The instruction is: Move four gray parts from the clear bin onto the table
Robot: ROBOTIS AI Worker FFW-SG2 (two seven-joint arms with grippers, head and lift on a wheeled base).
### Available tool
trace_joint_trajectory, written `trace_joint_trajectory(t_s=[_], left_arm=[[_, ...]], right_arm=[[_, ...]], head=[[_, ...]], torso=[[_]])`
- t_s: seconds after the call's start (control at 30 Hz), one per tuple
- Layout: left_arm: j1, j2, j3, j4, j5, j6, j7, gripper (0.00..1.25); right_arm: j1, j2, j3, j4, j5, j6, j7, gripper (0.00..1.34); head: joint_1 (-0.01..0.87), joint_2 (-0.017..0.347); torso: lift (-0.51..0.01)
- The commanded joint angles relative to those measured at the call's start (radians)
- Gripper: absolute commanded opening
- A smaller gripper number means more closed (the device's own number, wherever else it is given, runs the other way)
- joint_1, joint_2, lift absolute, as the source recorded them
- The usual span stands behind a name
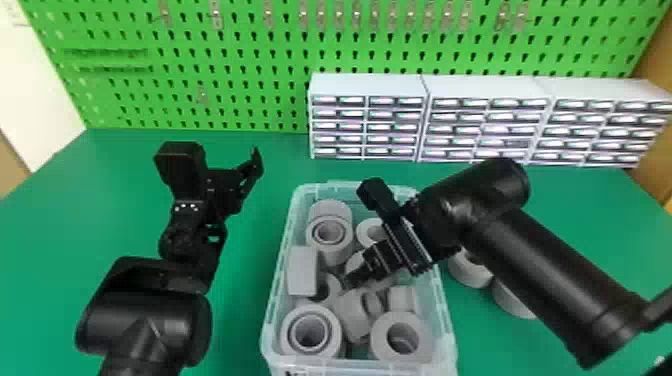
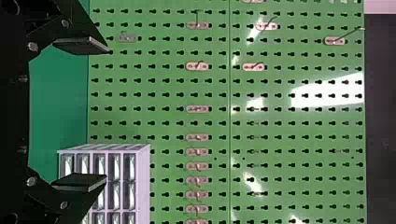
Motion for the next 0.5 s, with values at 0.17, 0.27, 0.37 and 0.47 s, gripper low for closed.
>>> trace_joint_trajectory(t_s=[0.17,0.27,0.37,0.47], left_arm=[[-0.006,0.0,-0.002,0.002,0.002,0.0,0.0,0.96],[-0.009,0.0,-0.003,0.003,0.003,0.0,0.0,0.96],[-0.012,0.0,-0.005,0.005,0.005,0.0,0.0,0.96],[-0.015,0.0,-0.008,0.008,0.006,0.0,0.0,0.96]], right_arm=[[-0.006,0.002,0.019,0.045,0.017,-0.009,0.0,0.72],[-0.005,0.002,0.027,0.065,0.018,-0.021,0.0,0.72],[-0.005,0.002,0.027,0.07,0.02,-0.029,0.0,0.71],[-0.008,0.003,0.03,0.07,0.023,-0.032,0.0,0.68]], head=[[0.693,0.072],[0.693,0.072],[0.693,0.072],[0.693,0.072]], torso=[[-0.052],[-0.052],[-0.052],[-0.052]])
